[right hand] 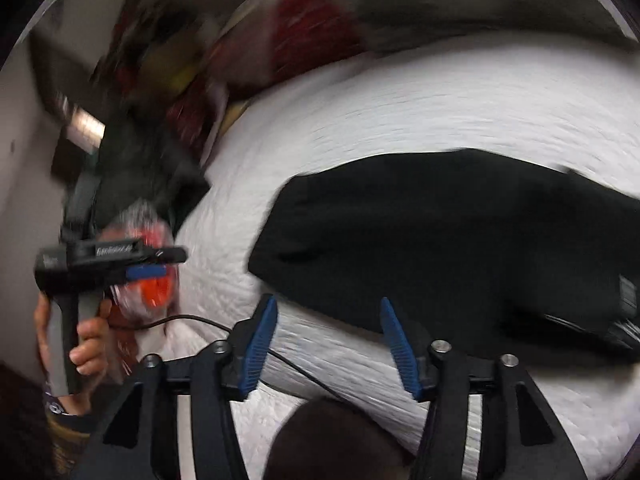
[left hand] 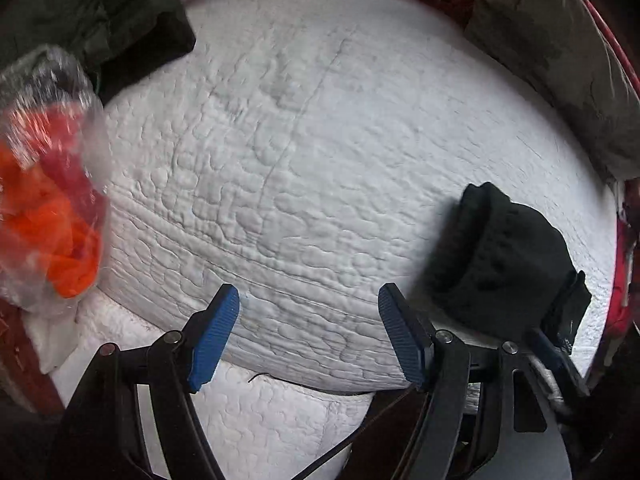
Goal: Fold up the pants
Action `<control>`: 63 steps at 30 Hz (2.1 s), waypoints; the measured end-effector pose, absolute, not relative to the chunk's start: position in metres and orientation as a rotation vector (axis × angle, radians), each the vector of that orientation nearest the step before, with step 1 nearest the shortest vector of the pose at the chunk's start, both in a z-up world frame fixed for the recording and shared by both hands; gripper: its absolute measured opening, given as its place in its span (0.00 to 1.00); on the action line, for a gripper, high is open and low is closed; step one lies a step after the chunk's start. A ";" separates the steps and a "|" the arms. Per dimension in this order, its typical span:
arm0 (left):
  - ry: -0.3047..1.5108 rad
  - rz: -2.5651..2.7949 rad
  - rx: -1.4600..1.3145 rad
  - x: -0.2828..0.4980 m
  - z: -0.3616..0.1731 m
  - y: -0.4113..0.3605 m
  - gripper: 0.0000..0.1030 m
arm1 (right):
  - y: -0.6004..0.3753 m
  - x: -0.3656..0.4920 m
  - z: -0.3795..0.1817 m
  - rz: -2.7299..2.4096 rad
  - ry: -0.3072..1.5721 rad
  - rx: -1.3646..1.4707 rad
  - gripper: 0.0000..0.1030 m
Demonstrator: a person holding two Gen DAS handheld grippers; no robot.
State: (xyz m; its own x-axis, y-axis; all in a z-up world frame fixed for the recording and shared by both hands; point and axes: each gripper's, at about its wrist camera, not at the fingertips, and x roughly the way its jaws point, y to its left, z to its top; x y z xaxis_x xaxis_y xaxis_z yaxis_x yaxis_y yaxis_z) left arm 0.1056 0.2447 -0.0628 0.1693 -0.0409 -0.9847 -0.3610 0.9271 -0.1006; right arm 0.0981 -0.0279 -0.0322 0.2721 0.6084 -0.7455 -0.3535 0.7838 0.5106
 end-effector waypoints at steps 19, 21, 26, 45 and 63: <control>1.351 0.151 -0.561 0.103 -0.094 0.323 0.70 | 0.140 0.101 -0.097 0.342 1.005 -0.263 0.84; 1.336 0.107 -0.559 0.122 -0.091 0.312 0.70 | 0.130 0.098 -0.095 0.355 0.985 -0.257 0.68; 1.372 -0.045 -0.550 0.166 -0.091 0.262 0.70 | 0.089 0.099 -0.086 0.435 0.975 -0.161 0.34; 1.518 -0.231 -0.722 0.210 -0.123 0.191 0.70 | 0.035 0.106 -0.088 0.522 1.038 0.117 0.30; 1.380 -0.268 -0.954 0.183 -0.073 0.181 0.20 | -0.001 0.104 -0.059 0.554 1.038 0.231 0.30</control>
